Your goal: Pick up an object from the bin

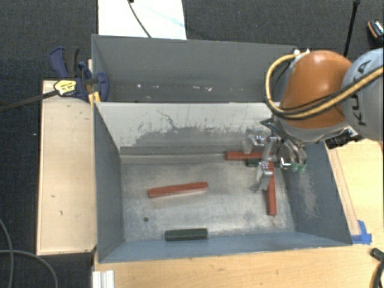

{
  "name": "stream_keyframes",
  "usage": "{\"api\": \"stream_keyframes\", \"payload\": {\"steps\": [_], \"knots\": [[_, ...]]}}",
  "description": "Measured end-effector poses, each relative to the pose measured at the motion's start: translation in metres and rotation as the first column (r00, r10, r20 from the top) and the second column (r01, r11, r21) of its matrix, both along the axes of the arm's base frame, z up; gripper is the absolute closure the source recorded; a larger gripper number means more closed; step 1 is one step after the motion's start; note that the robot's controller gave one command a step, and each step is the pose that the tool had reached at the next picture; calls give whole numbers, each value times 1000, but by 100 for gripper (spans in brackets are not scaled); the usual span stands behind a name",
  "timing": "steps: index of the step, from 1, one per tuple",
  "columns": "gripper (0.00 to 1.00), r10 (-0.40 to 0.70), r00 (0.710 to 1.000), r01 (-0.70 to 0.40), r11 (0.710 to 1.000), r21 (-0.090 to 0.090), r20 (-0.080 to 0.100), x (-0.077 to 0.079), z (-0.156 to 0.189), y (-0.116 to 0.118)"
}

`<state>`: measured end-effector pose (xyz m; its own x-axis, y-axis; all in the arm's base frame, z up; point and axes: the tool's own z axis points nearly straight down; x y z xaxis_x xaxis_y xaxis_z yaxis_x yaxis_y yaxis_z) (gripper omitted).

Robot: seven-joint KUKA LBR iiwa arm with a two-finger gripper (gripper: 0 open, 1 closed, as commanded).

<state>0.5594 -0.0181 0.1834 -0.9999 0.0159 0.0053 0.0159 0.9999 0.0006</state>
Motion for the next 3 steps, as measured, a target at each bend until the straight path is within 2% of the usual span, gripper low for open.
{"api": "stream_keyframes", "payload": {"steps": [1,2,3], "knots": [[0,166,986,-166,986,3,1,2,-117,85],[100,151,988,-151,988,0,8,4,-113,81],[100,299,954,-299,954,-3,16,-4,62,70]]}}
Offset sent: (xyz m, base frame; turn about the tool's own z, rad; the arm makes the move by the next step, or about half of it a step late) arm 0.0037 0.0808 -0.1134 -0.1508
